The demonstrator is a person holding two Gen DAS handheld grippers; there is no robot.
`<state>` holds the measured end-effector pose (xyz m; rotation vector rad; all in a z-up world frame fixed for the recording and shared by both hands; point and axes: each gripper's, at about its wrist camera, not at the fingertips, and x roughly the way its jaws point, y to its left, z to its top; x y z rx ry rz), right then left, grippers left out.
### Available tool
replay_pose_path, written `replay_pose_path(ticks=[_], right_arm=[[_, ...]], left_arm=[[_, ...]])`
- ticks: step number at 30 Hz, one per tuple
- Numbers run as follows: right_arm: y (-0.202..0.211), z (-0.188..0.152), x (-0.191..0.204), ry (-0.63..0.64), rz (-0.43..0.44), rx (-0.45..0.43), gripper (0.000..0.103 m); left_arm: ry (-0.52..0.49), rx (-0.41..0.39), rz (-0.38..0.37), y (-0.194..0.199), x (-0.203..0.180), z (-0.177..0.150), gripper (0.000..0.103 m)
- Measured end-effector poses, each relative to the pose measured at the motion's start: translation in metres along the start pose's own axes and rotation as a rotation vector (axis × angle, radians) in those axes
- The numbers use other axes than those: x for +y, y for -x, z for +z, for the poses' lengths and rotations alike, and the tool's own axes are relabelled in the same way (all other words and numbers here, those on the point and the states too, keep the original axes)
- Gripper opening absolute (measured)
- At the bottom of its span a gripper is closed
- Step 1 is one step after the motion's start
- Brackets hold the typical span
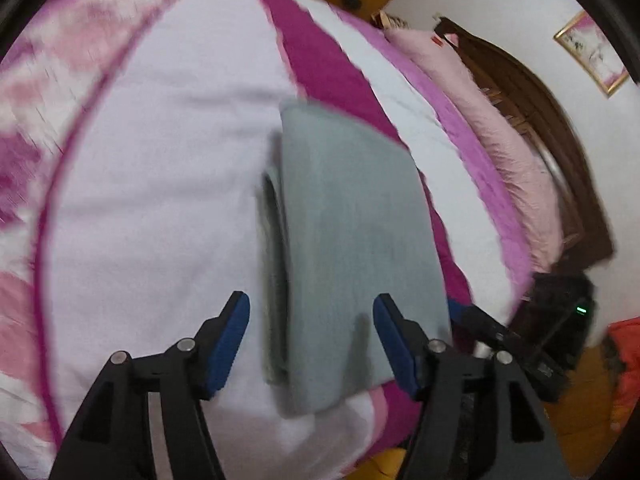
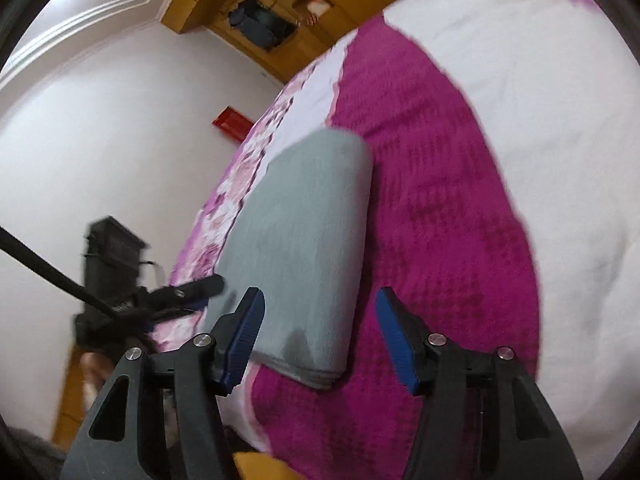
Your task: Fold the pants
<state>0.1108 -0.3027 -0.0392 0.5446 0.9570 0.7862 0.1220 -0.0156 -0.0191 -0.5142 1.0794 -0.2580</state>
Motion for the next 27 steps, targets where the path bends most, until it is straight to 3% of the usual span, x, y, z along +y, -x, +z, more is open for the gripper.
replay_pose_path(ticks=[2,5,9,11,13,14,16,19,24,27], right_arm=[[-0.009,-0.001,-0.004,-0.006,0.039,0.018,0.056],[-0.022,0.005,-0.008,-0.024,0.088,0.034,0.056],[-0.044,0.026,-0.007,0.001,0.082,0.053,0.054],[-0.053,0.038,-0.007,0.012,0.079,0.051,0.054],[-0.063,0.051,-0.009,0.008,0.088,0.049,0.053],[-0.068,0.057,-0.013,-0.011,0.097,0.046,0.051],[-0.071,0.062,-0.016,-0.026,0.091,0.036,0.032],[-0.066,0.065,-0.013,0.004,0.089,0.026,0.029],[-0.05,0.099,-0.018,-0.042,0.152,-0.011,0.028],[-0.047,0.137,-0.014,0.008,0.144,-0.015,0.028]], left_arm=[[-0.002,0.065,-0.057,-0.02,0.006,-0.005,0.074],[-0.01,0.04,-0.142,-0.033,0.013,0.0,0.087],[0.003,0.016,-0.187,-0.036,0.016,0.021,0.087],[0.004,-0.008,-0.202,-0.041,0.018,0.032,0.084],[0.0,-0.036,-0.199,-0.045,0.018,0.043,0.067],[-0.002,-0.039,-0.194,-0.048,0.017,0.048,0.064],[-0.006,-0.033,-0.193,-0.053,0.016,0.053,0.053],[-0.061,-0.054,-0.174,-0.049,0.005,0.055,0.042],[-0.071,-0.128,-0.222,-0.035,-0.013,0.079,0.038],[-0.107,-0.159,-0.222,-0.034,-0.028,0.108,0.038]])
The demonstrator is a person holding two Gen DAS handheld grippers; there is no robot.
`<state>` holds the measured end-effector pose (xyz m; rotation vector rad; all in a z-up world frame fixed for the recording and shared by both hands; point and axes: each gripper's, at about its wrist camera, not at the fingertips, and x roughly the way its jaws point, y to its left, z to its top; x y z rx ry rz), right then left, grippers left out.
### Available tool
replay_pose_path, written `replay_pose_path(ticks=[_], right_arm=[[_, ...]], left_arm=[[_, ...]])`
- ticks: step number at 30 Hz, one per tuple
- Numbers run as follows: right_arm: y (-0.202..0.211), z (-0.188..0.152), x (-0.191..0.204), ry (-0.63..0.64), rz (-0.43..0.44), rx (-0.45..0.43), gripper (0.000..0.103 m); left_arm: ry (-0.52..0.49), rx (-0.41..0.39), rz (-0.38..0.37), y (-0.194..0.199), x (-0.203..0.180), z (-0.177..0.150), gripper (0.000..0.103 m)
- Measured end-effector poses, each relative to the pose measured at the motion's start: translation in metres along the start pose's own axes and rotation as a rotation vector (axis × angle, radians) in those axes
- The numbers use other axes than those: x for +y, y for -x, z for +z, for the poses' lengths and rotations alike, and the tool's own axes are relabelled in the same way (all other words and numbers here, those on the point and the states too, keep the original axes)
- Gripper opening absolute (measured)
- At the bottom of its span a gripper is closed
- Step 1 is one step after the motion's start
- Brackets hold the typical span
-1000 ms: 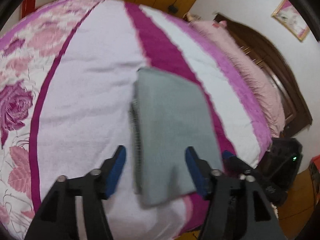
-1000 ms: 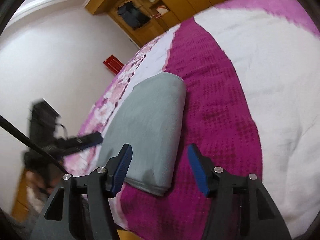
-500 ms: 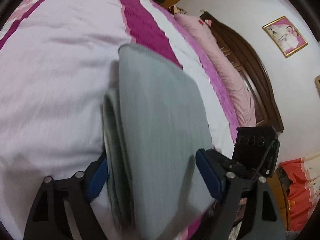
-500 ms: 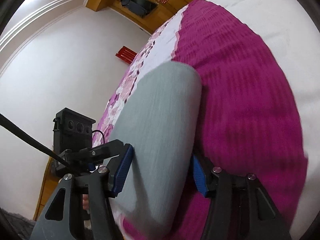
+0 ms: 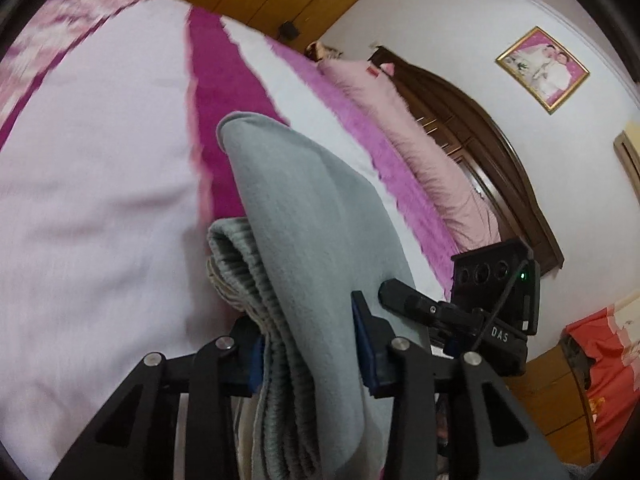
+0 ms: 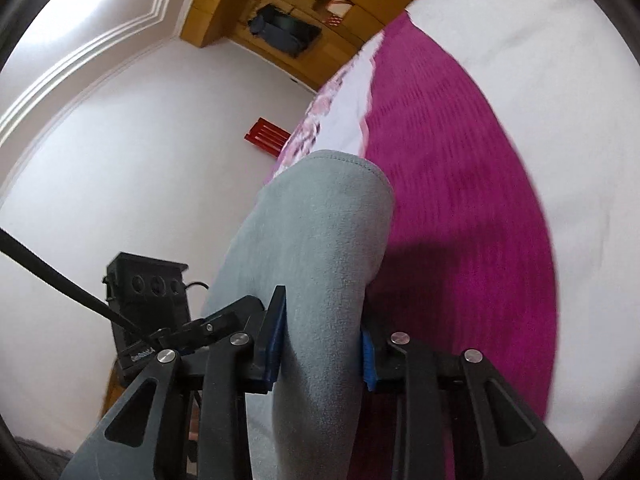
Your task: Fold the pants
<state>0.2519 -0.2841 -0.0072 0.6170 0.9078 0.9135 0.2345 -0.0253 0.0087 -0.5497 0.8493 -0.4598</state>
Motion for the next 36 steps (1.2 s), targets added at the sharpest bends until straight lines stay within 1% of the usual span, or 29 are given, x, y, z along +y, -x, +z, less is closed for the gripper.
replay_pose_path(ticks=[5,7,10,13,16,17,20,21,22,23,24,25,26,27,28,29,30,31,33,36], right_arm=[[-0.014,0.067,0.001,0.085,-0.05,0.024,0.029],[-0.026,0.087,-0.012,0.082,-0.072,0.044,0.029],[-0.046,0.107,-0.034,0.069,-0.089,0.061,0.029],[-0.066,0.115,-0.061,0.043,-0.102,0.085,0.029],[-0.082,0.111,-0.085,0.005,-0.123,0.119,0.029],[-0.084,0.109,-0.09,0.001,-0.12,0.119,0.029],[-0.082,0.109,-0.086,0.021,-0.108,0.128,0.03],[-0.082,0.11,-0.086,0.029,-0.109,0.129,0.031],[-0.086,0.112,-0.086,0.028,-0.107,0.129,0.033],[-0.082,0.11,-0.086,0.025,-0.104,0.131,0.034],[-0.08,0.11,-0.085,0.025,-0.108,0.134,0.037],[-0.079,0.111,-0.083,0.032,-0.123,0.132,0.042],[-0.087,0.117,-0.081,0.041,-0.138,0.127,0.045],[-0.084,0.115,-0.08,0.062,-0.165,0.117,0.052],[-0.082,0.113,-0.077,0.076,-0.184,0.109,0.059],[-0.08,0.114,-0.074,0.09,-0.203,0.102,0.064],[-0.078,0.115,-0.071,0.103,-0.223,0.099,0.074],[-0.077,0.117,-0.067,0.112,-0.245,0.091,0.081],[-0.068,0.121,-0.055,0.137,-0.296,0.055,0.083],[-0.051,0.129,-0.035,0.167,-0.32,-0.001,0.085]], left_arm=[[-0.008,-0.019,-0.012,-0.023,0.005,0.053,0.038],[-0.005,-0.015,-0.001,-0.038,0.013,0.071,0.038],[-0.023,-0.011,0.037,-0.065,0.025,0.09,0.038],[-0.025,0.003,0.071,-0.094,0.043,0.097,0.038],[-0.007,0.026,0.094,-0.116,0.058,0.093,0.038],[-0.005,0.026,0.092,-0.121,0.063,0.09,0.039],[0.01,0.001,0.053,-0.121,0.072,0.085,0.043],[0.015,0.006,0.049,-0.122,0.074,0.086,0.046],[0.02,0.014,0.061,-0.123,0.074,0.088,0.055],[0.022,0.025,0.075,-0.125,0.074,0.089,0.058],[0.009,0.038,0.083,-0.124,0.072,0.089,0.065],[-0.017,0.048,0.107,-0.124,0.066,0.09,0.074],[-0.041,0.049,0.121,-0.124,0.06,0.091,0.08],[-0.093,0.054,0.154,-0.124,0.051,0.09,0.087],[-0.124,0.056,0.192,-0.124,0.043,0.09,0.092],[-0.15,0.056,0.24,-0.124,0.037,0.091,0.094],[-0.175,0.054,0.265,-0.122,0.032,0.09,0.094],[-0.195,0.054,0.271,-0.118,0.026,0.091,0.094],[-0.203,0.04,0.277,-0.111,0.02,0.09,0.094],[-0.223,-0.019,0.34,-0.092,0.004,0.095,0.094]])
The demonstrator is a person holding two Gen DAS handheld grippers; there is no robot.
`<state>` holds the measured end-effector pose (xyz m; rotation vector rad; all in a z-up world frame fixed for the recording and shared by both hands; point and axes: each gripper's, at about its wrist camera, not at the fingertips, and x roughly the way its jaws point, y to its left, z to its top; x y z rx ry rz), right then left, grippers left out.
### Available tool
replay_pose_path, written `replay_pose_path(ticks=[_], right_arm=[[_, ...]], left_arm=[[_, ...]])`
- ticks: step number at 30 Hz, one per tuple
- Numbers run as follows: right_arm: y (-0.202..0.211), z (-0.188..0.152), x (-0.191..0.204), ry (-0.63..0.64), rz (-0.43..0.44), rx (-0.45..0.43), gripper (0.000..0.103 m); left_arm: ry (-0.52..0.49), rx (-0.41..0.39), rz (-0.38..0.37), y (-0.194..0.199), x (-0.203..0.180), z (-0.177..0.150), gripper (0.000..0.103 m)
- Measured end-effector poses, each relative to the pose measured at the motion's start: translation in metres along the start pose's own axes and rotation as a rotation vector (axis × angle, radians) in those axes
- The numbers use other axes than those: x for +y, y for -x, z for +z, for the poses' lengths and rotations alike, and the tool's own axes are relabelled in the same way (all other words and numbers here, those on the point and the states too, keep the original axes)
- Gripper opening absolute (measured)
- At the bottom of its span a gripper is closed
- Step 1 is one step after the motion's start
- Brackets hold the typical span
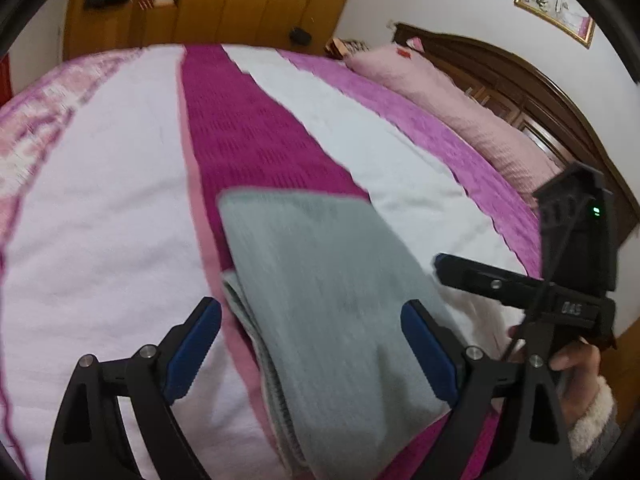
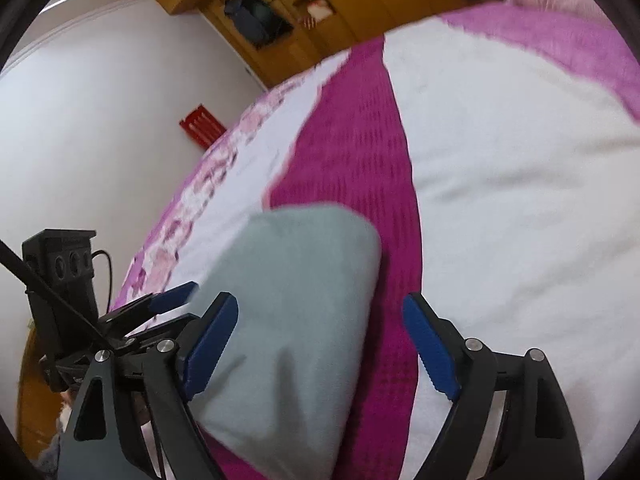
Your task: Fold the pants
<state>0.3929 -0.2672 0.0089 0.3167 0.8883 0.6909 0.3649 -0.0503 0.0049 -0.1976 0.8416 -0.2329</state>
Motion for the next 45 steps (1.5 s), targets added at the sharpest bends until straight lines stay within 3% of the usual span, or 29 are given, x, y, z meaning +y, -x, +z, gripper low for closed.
replay_pose_path(ticks=[4,11,18,21,27,32,37,45], right_arm=[[0.033,0.012,0.018,0.029,-0.037,-0.074,0.087],[0.094,0.002,0.061,0.161,-0.039,-0.244,0.093],[0.112,-0.067,0.099,0.373,-0.166,-0.304,0.094],[0.109,-0.099,0.103,0.419,-0.22,-0.328,0.095],[0.087,-0.13,0.084,0.378,-0.253,-0.286,0.096],[0.079,-0.128,0.062,0.3,-0.247,-0.268,0.097],[0.06,-0.125,0.038,0.21,-0.216,-0.184,0.099],[0.051,-0.129,0.04,0.234,-0.23,-0.158,0.101]], left_arm=[[-0.038,-0.077,0.081,0.036,-0.014,0.012,0.096],[-0.12,-0.189,0.124,0.095,-0.046,0.01,0.098],[-0.136,-0.274,0.142,0.123,-0.066,-0.046,0.098],[-0.145,-0.281,0.157,0.113,-0.069,-0.072,0.098],[-0.131,-0.242,0.152,0.081,-0.064,-0.101,0.098],[-0.075,-0.23,0.134,0.06,-0.049,-0.114,0.098],[-0.03,-0.211,0.122,0.043,-0.036,-0.121,0.098],[-0.028,-0.183,0.129,0.032,-0.035,-0.122,0.098]])
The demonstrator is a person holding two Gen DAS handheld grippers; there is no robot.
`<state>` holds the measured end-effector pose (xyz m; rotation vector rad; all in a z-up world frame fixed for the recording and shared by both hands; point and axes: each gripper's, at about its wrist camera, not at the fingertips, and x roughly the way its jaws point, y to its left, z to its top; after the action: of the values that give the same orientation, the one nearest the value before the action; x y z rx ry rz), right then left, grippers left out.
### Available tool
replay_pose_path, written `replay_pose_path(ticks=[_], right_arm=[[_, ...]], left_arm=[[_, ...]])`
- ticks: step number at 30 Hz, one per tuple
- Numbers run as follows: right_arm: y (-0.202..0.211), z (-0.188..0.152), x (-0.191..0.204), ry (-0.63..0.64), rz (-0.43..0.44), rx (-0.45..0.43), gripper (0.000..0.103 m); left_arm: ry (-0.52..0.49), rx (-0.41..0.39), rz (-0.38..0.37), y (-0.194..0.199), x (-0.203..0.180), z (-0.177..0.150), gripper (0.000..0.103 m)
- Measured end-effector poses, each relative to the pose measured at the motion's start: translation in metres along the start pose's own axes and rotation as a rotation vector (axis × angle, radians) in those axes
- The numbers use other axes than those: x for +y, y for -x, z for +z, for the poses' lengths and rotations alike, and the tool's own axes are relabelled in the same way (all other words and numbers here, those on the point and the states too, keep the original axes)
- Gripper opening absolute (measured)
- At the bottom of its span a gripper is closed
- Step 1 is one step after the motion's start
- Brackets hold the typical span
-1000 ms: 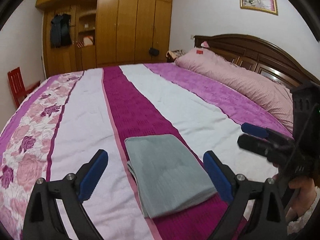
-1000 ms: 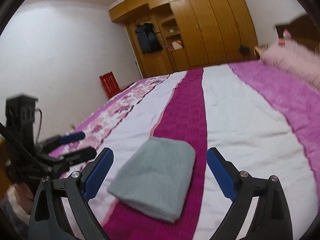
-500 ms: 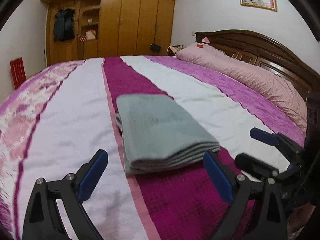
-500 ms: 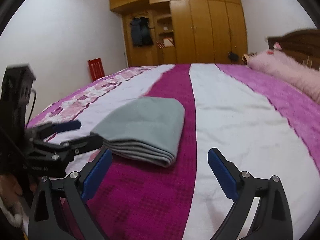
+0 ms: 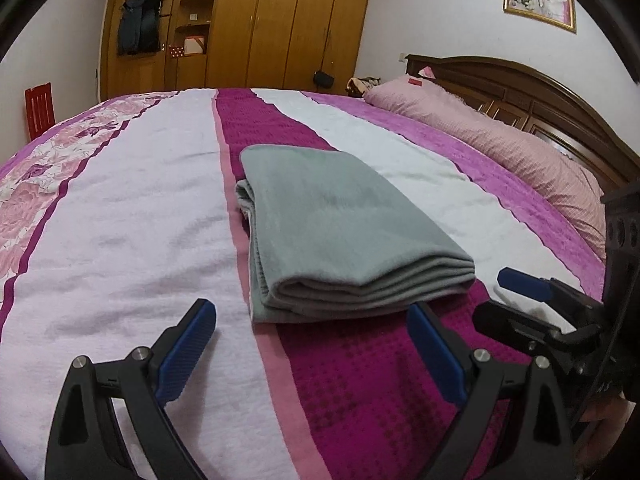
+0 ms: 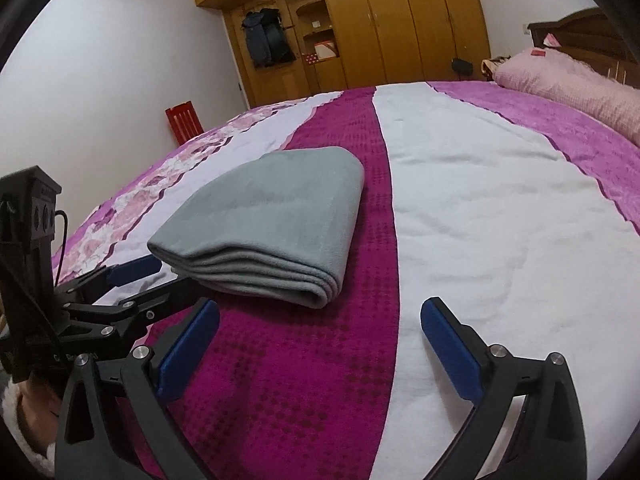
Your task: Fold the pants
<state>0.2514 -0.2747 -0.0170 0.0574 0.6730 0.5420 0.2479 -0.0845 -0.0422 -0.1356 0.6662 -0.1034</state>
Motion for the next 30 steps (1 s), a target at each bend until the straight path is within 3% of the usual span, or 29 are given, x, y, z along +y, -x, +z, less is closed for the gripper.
replay_pose_path(ticks=[30], right_arm=[[0.0009,-0.0006,0.0043,0.01,-0.011,0.013,0.101]], left_arm=[[-0.026,-0.01,0.003,0.0019,-0.0078,0.0,0.098]])
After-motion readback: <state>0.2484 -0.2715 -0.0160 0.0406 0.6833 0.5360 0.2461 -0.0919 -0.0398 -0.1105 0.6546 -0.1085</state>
